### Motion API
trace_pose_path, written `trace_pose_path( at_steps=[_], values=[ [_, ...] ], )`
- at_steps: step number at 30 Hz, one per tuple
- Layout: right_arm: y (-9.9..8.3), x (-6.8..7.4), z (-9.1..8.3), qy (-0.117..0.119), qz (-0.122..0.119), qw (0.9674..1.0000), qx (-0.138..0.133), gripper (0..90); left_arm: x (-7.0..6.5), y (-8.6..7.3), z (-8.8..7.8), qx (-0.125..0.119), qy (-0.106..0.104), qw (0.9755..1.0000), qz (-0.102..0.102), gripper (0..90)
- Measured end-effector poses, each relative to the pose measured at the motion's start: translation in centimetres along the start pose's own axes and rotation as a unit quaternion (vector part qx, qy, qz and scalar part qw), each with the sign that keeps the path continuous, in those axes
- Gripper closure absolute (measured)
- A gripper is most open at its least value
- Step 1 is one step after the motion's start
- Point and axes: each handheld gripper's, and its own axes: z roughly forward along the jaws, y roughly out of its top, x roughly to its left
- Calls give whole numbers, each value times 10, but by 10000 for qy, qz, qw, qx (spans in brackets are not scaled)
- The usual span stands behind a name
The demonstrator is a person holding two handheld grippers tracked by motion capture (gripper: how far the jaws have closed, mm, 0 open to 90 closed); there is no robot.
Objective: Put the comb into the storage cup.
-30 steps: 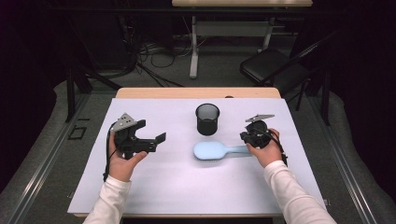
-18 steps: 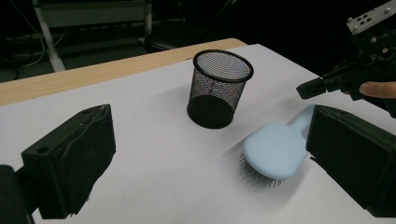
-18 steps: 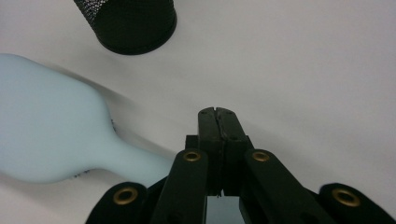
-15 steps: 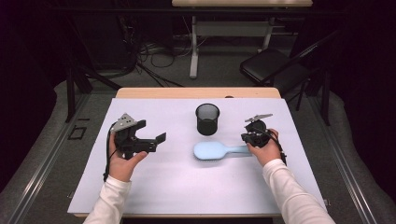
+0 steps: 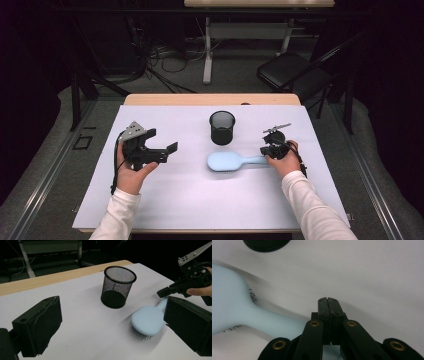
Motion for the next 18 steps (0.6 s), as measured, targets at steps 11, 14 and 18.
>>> trace_pose_path(
  at_steps=[11,14,18],
  values=[
    [-4,-1,1,51,10,10000,69,900,0,0,0,11,13,10000,9,20],
    [-6,-2,1,81,-6,10000,52,900,1,0,0,10,15,10000,6,20],
    [-8,-3,0,98,10,9999,69,900,1,0,0,10,16,10000,9,20]
  ],
)
